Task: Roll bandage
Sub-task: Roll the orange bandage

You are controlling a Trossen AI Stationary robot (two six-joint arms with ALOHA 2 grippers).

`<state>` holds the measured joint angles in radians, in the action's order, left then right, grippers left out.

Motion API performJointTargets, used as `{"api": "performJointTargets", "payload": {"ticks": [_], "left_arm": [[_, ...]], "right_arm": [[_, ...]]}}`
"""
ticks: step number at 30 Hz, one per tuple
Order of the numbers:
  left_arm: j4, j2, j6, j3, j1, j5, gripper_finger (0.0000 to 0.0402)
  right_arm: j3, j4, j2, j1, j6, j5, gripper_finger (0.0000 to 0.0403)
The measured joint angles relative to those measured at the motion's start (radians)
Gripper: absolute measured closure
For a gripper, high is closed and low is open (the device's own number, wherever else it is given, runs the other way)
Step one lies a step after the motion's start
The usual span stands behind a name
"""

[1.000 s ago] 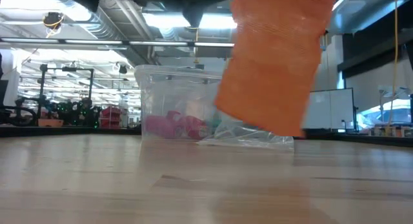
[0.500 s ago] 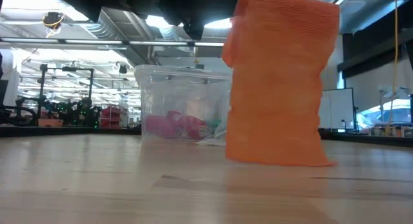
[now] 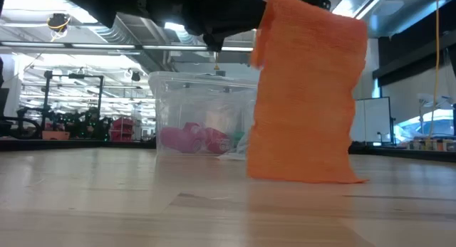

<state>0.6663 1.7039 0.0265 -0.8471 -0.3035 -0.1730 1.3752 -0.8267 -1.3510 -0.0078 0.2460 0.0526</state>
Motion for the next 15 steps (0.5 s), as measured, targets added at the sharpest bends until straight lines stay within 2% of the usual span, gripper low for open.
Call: {"api": "performJointTargets", "payload": {"ticks": [5,11,15], "left_arm": [[0.012,0.0,0.002,0.0,0.003,0.002,0.0392],[0.034,-0.006,-0.012,0.0,0.003,-0.023,0.0392],[0.038,-0.038,-0.004,-0.002,0.003,-0.083,0.0391]], "right_arm": [[0.001,-0.056,0.006,0.001,-0.008,-0.011,0.0123],[0.023,-0.227,0.058,0.037,0.043,-0.173,0.0123],[-0.048,-0.205,0.133,0.17,0.067,-0.108,0.0123]]}}
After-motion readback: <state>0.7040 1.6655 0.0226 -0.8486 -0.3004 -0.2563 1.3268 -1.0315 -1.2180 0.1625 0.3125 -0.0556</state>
